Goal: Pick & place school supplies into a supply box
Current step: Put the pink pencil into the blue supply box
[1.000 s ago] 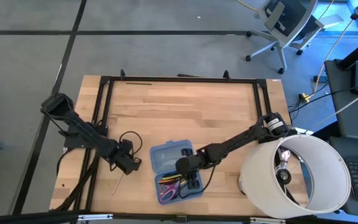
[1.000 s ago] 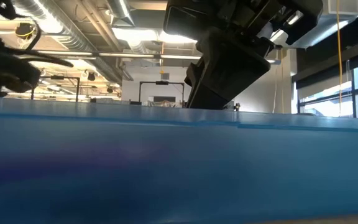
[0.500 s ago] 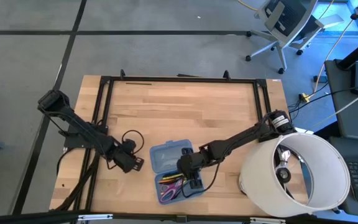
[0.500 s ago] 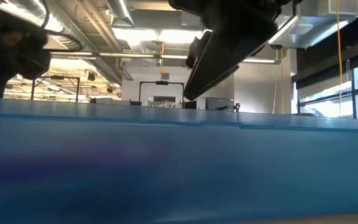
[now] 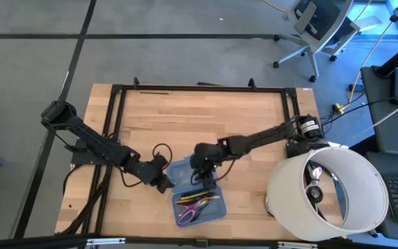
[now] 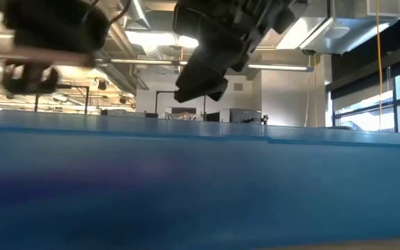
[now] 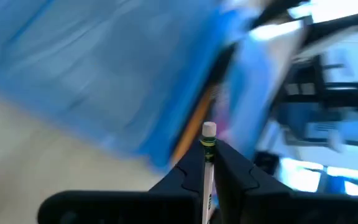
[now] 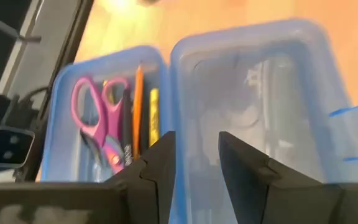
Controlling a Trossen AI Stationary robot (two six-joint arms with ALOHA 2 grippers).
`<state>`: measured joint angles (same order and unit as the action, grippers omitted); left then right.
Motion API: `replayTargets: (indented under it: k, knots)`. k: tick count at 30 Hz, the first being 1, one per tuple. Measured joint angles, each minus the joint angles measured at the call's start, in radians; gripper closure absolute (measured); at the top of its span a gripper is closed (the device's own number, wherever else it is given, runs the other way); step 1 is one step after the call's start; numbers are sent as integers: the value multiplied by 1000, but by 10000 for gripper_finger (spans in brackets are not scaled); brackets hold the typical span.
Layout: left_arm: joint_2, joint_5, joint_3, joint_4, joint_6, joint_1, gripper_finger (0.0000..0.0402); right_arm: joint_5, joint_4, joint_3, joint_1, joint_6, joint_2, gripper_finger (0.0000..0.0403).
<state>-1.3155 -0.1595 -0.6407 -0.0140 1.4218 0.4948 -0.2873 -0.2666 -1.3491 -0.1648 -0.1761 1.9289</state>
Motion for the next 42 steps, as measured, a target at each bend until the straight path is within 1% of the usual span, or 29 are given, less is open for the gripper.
replayTargets:
  k: [4,6,9,12,14,16,19,21,24,27,31,35,38,42]
  knots:
    - [0,-20,-5,158,-143,-27,393,-4,11,2,48,0,-14,277]
    - [0,-25,-37,161,-212,-36,393,-5,17,3,70,5,-35,277]
    - [-2,-27,-117,117,-314,-45,393,-3,51,56,104,21,-94,277]
    - [-4,-37,-199,31,-384,-49,393,-20,129,162,138,-10,-168,277]
    - [-5,-61,-248,-27,-414,-56,393,-43,191,243,153,-36,-221,277]
    - [-15,-88,-289,-84,-432,-65,393,-42,236,326,159,-56,-279,277]
    - [-55,-99,-339,-115,-449,-90,393,1,286,444,157,-110,-352,277]
    - [-91,-80,-368,-119,-470,-107,393,22,312,513,156,-147,-396,277]
    - [-164,-42,-422,-115,-485,-127,393,25,350,591,157,-210,-448,277]
    - [-248,21,-468,-119,-487,-142,393,24,371,642,156,-250,-476,277]
    - [-361,99,-530,-118,-495,-160,393,24,389,667,155,-290,-486,277]
    - [-467,165,-590,-117,-530,-170,393,24,395,668,146,-291,-485,277]
    - [-530,210,-627,-117,-527,-172,393,24,409,668,132,-291,-485,277]
    - [-585,272,-653,-114,-520,-173,393,24,407,668,115,-291,-485,277]
